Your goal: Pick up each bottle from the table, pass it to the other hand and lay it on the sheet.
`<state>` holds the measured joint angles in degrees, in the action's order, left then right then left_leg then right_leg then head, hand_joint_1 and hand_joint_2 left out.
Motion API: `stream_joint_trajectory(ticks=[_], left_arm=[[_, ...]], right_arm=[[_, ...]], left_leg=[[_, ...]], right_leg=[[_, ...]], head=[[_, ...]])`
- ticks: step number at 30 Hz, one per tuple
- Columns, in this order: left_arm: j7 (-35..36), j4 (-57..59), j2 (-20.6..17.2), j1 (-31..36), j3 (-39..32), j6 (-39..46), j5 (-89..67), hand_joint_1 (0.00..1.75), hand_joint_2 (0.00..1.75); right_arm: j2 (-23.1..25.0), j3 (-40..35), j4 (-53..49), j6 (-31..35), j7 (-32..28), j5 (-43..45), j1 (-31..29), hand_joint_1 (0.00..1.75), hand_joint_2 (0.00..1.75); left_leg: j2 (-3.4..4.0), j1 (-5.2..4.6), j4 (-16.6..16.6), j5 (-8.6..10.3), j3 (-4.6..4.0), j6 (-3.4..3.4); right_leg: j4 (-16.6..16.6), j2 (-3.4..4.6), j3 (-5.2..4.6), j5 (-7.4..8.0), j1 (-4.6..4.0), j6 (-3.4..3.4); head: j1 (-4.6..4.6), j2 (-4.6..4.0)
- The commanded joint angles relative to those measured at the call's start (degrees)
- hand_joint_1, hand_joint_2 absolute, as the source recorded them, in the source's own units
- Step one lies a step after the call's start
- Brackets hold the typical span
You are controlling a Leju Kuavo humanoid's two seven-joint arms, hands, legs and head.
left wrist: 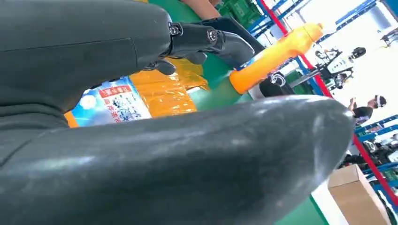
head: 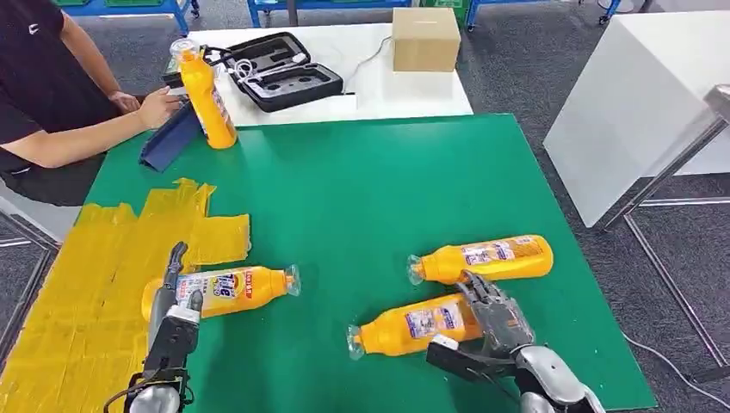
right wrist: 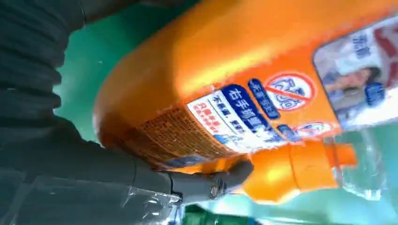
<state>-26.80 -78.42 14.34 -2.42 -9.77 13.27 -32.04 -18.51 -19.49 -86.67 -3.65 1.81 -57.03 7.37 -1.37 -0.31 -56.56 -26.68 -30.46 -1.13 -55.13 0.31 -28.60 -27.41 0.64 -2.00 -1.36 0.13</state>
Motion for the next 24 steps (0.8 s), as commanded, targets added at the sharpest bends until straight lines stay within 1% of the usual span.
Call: stream_joint_trajectory(ticks=[1,2,3,5,6,7,8,9,10,11,12,13,14,15,16,17,18,19,21,22,23,24], left_arm=[[-1.7,10.5,-1.7,6.2,2.9,0.8,2.0,0.00,0.00],[-2.1,12.1,-1.9,7.3,3.5,1.1,2.4,0.00,0.00],[-2.2,12.7,-1.9,7.7,3.8,1.5,2.5,0.00,0.00],[-2.3,12.9,-2.0,7.8,4.0,1.7,2.6,0.00,0.00],[-2.2,12.8,-2.2,7.7,4.3,1.7,2.8,0.00,0.00],[-2.2,12.9,-2.3,7.8,4.5,1.6,2.9,0.00,0.00],[-2.2,13.4,-2.5,8.2,4.8,1.5,3.0,0.00,0.00],[-2.4,14.0,-2.5,8.7,4.9,1.6,3.2,0.00,0.00],[-2.7,14.7,-2.5,9.2,5.2,1.9,3.5,0.00,0.00],[-2.8,14.9,-2.6,9.4,5.4,2.0,3.8,0.00,0.00],[-2.8,14.9,-2.6,9.6,5.4,2.0,3.9,0.00,0.00],[-2.9,15.1,-2.7,9.7,5.6,2.0,4.1,0.00,0.00],[-2.9,15.1,-2.7,9.8,5.7,2.0,4.1,0.00,0.00],[-2.9,15.0,-2.7,9.8,5.8,2.0,4.1,0.00,0.00],[-2.8,15.0,-2.8,9.7,5.9,2.1,4.2,0.00,0.00],[-2.7,14.8,-2.9,9.6,6.0,2.3,4.5,0.00,0.00],[-2.5,14.5,-2.9,9.4,6.0,2.3,4.7,0.00,0.00],[-2.4,14.0,-2.9,9.1,5.9,2.1,5.0,0.00,0.00],[-2.0,11.9,-2.7,7.8,5.5,1.9,5.7,0.00,0.00],[-1.7,10.7,-2.6,7.1,5.2,1.6,6.1,0.00,0.00],[-1.1,8.5,-2.4,5.8,4.6,1.3,6.4,0.00,0.00],[-0.9,7.8,-2.3,5.4,4.4,0.9,6.3,0.00,0.00]], right_arm=[[-25.2,-20.9,-1.1,-11.3,7.0,14.5,7.5,1.54,1.75],[-29.5,-23.9,-3.5,-10.1,8.8,17.1,8.7,1.57,1.75],[-30.8,-24.9,-4.4,-9.0,9.5,18.0,9.1,1.57,1.75],[-30.9,-25.7,-4.8,-9.1,10.2,18.5,8.5,1.57,1.75],[-31.5,-27.8,-4.8,-9.4,11.2,19.2,7.2,1.75,1.75],[-32.2,-29.0,-5.2,-10.2,12.2,20.0,6.6,1.75,1.75],[-33.9,-30.4,-6.2,-10.5,13.1,21.1,6.7,1.75,1.75],[-35.6,-31.3,-7.2,-10.6,13.9,22.4,6.7,1.75,1.75],[-36.8,-32.2,-7.8,-10.0,14.5,23.4,6.5,1.75,1.75],[-37.0,-33.2,-7.3,-9.4,14.9,24.2,5.8,1.75,1.75],[-37.1,-33.2,-7.2,-9.4,14.9,24.2,5.6,1.75,1.75],[-36.7,-33.8,-6.2,-9.2,14.6,24.8,4.6,1.75,1.75],[-36.6,-34.1,-6.1,-9.2,14.5,24.9,4.3,1.75,1.75],[-35.8,-34.4,-5.2,-9.3,14.5,25.0,3.5,1.75,1.75],[-34.8,-34.7,-3.9,-8.9,13.9,25.3,2.5,1.75,1.75],[-32.9,-35.0,-1.8,-7.8,13.4,25.9,1.1,1.75,1.75],[-31.2,-35.0,0.1,-7.0,13.1,25.9,-0.1,1.75,1.75],[-28.6,-34.3,2.6,-5.7,12.5,26.3,-1.2,1.75,1.75],[-21.8,-31.6,9.0,-2.5,11.3,25.6,-3.8,1.75,1.75],[-18.8,-30.3,11.5,-1.6,10.8,24.8,-5.0,1.75,1.75],[-13.5,-27.0,15.5,0.9,10.0,22.3,-6.4,1.75,1.75],[-12.1,-25.8,16.4,0.1,9.5,21.0,-6.8,1.75,1.75]], left_leg=[[-0.29,0.11,0.0,0.12,-0.02,0.02],[-0.50,0.10,0.0,0.14,-0.03,0.01],[-0.61,0.06,0.0,0.07,0.17,-0.07],[-0.52,0.09,0.0,-0.06,0.78,-0.19],[-0.67,0.17,0.0,-0.03,0.70,-0.19],[-0.70,0.22,0.0,0.02,0.65,-0.20],[-0.42,0.27,0.0,-0.09,0.91,-0.24],[-0.28,0.34,0.0,-0.23,1.13,-0.29],[-0.36,0.42,0.0,-0.17,0.99,-0.30],[-0.25,0.48,-0.1,-0.33,1.29,-0.28],[-0.41,0.52,-0.1,-0.17,0.92,-0.31],[-0.46,0.53,-0.1,-0.08,0.76,-0.35],[-0.42,0.55,-0.1,-0.17,1.01,-0.37],[-0.28,0.57,-0.1,-0.38,1.47,-0.44],[-0.38,0.60,0.0,-0.19,1.08,-0.45],[-0.29,0.67,-0.1,-0.27,1.22,-0.47],[-0.17,0.66,0.0,-0.43,1.59,-0.53],[-0.23,0.68,0.0,-0.27,1.25,-0.53],[-0.03,0.76,0.0,-0.58,1.93,-0.61],[-0.04,0.77,0.1,-0.32,1.39,-0.59],[0.16,0.85,0.2,-0.39,1.63,-0.60],[0.34,0.99,0.1,-0.57,1.85,-0.58]], right_leg=[[0.2,-0.47,0.16,0.04,-0.11,0.00],[0.2,-0.70,0.22,0.00,-0.10,-0.01],[0.3,-0.76,0.39,-0.06,-0.06,-0.03],[0.5,-0.59,0.97,-0.13,-0.07,-0.08],[0.7,-0.75,1.11,-0.15,-0.13,-0.22],[0.8,-0.80,1.13,-0.07,-0.17,-0.21],[0.8,-0.48,1.36,-0.06,-0.21,-0.21],[0.9,-0.32,1.63,-0.09,-0.34,-0.21],[1.0,-0.45,1.60,-0.02,-0.37,-0.23],[1.1,-0.34,1.89,-0.09,-0.48,-0.23],[1.2,-0.55,1.66,0.04,-0.49,-0.25],[1.3,-0.63,1.55,0.13,-0.50,-0.27],[1.4,-0.52,1.85,0.10,-0.52,-0.29],[1.5,-0.31,2.34,-0.02,-0.55,-0.26],[1.6,-0.46,2.07,0.16,-0.58,-0.29],[1.7,-0.36,2.24,0.15,-0.66,-0.28],[1.8,-0.22,2.62,0.09,-0.66,-0.30],[1.9,-0.32,2.31,0.25,-0.67,-0.34],[2.1,-0.08,3.05,0.13,-0.76,-0.35],[2.2,-0.17,2.54,0.38,-0.76,-0.36],[2.4,0.04,2.80,0.40,-0.83,-0.37],[2.4,0.29,3.03,0.36,-0.94,-0.38]], head=[[0.04,0.00],[0.02,0.00],[0.02,0.00],[0.04,0.00],[0.05,0.00],[0.04,0.00],[0.04,0.00],[0.07,0.00],[0.04,0.00],[0.07,0.00],[0.07,0.00],[0.04,0.00],[0.07,0.00],[0.07,0.00],[0.09,0.00],[0.09,0.00],[0.06,0.00],[0.07,0.00],[0.07,0.00],[0.07,0.00],[0.04,0.00],[0.07,0.00]])
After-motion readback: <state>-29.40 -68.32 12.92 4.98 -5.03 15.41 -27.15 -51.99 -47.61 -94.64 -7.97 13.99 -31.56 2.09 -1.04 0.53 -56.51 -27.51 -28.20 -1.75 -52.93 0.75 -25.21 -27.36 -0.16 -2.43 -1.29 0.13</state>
